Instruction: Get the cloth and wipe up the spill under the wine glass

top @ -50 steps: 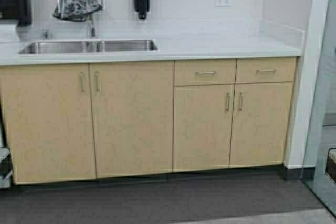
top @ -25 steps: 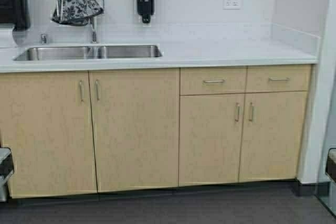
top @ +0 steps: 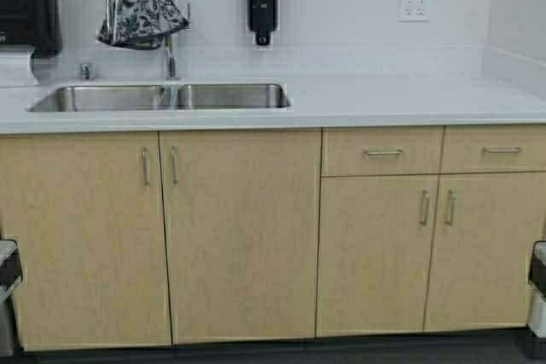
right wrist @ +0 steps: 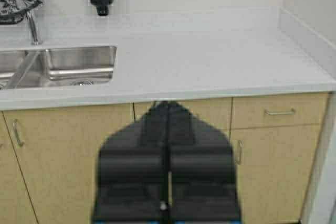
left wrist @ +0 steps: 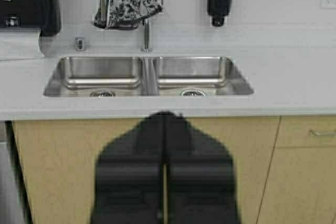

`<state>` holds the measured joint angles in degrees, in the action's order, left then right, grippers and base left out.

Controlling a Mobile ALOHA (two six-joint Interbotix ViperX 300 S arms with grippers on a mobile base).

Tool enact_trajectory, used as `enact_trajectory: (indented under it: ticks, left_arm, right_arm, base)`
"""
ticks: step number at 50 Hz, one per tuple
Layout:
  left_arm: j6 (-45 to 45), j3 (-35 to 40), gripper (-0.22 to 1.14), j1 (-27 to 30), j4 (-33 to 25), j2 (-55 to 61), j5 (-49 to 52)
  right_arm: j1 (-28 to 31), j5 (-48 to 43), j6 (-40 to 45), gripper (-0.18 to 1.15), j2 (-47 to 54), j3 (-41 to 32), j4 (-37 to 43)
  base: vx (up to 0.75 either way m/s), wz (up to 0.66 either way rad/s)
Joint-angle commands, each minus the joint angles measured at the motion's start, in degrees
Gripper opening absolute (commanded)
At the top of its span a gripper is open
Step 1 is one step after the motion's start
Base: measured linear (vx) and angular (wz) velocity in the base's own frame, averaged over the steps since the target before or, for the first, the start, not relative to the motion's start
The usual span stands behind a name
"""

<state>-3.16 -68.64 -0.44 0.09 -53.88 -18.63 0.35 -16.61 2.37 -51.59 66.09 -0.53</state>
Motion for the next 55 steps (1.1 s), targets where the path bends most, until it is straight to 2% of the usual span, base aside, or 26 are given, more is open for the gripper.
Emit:
enact_trajectory:
  ticks: [1,27,55]
  left_arm:
    - [-0.3,0.4,0.02,-0.1,0.1,0.2,-0.6]
    - [-0.6,-0.8,0.02,-0.1,0.2,-1.0,-0.7]
    - [-2.4,-1.1,0.02,-0.1,0.6,-1.1,-1.2]
  right_arm:
    - [0.2,-0.5,0.3,0.05,0.1,-1.1,0.1]
    - [0.1,-0.6,0.3,0.05,0.1,-0.8,-1.4]
    - [2.7,-0.5,0.4,0.05,-0.2,-1.1,-2.6]
  base:
    - [0.36,0.08]
    - [0.36,0.09]
    - [0.34,0.18]
